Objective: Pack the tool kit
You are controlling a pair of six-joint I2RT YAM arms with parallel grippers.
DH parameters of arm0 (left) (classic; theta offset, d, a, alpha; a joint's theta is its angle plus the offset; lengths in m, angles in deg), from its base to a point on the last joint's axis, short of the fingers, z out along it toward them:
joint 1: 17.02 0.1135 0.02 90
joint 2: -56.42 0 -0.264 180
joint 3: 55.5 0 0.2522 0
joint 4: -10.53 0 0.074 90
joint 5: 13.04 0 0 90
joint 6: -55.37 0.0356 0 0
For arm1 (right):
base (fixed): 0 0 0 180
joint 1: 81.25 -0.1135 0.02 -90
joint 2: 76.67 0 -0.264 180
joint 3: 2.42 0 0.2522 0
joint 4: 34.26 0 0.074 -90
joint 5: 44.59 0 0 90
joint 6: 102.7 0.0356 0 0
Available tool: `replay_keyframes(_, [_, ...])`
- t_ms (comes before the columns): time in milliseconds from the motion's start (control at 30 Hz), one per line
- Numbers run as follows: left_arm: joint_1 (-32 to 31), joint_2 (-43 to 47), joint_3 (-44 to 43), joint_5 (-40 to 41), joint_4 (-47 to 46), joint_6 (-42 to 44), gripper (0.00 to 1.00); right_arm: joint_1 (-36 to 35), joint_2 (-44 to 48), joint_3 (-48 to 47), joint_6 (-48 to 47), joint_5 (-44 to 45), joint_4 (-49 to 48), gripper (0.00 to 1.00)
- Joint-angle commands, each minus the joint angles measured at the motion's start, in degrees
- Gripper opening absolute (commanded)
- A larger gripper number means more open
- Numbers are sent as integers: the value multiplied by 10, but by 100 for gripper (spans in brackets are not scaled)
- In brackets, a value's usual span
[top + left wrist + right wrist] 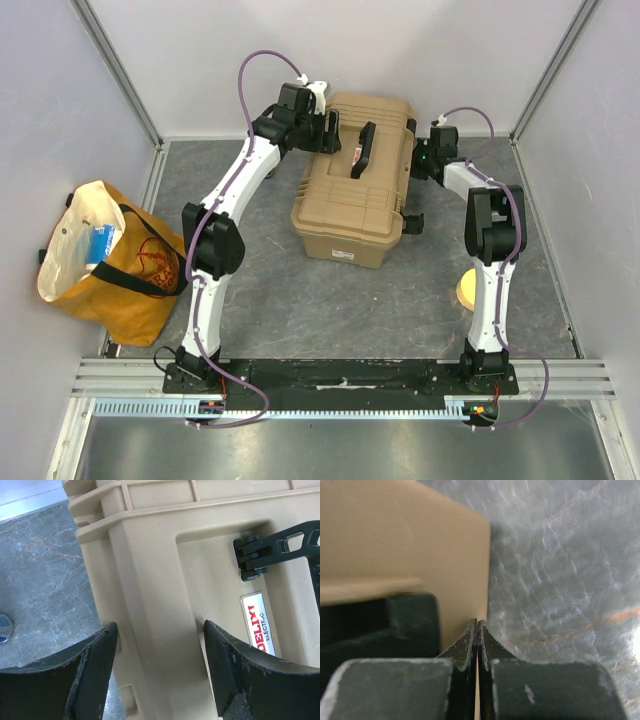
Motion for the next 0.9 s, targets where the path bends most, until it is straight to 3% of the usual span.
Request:
replay_keyframes(0, [-28, -107, 55, -112, 143, -7, 74, -58, 17, 20, 76, -111, -61, 0])
replay_keyframes(267, [2, -53, 47, -78, 121, -39, 75, 0, 93, 63, 92, 74, 41, 0])
replay_keyframes(467, [29, 1, 32, -43, 82, -67, 73, 72, 155, 114, 89, 113, 81, 1])
replay_keyframes(633, [40, 48, 24, -21, 68, -50, 75, 109, 244, 187, 84, 119, 101, 32])
replay_keyframes(767, [40, 101, 52, -17, 69, -37, 84, 114, 319, 256, 80, 105, 114, 60])
replay_keyframes(867, [40, 155, 106, -22, 63, -36, 90, 120, 382, 324, 85, 88, 117, 71])
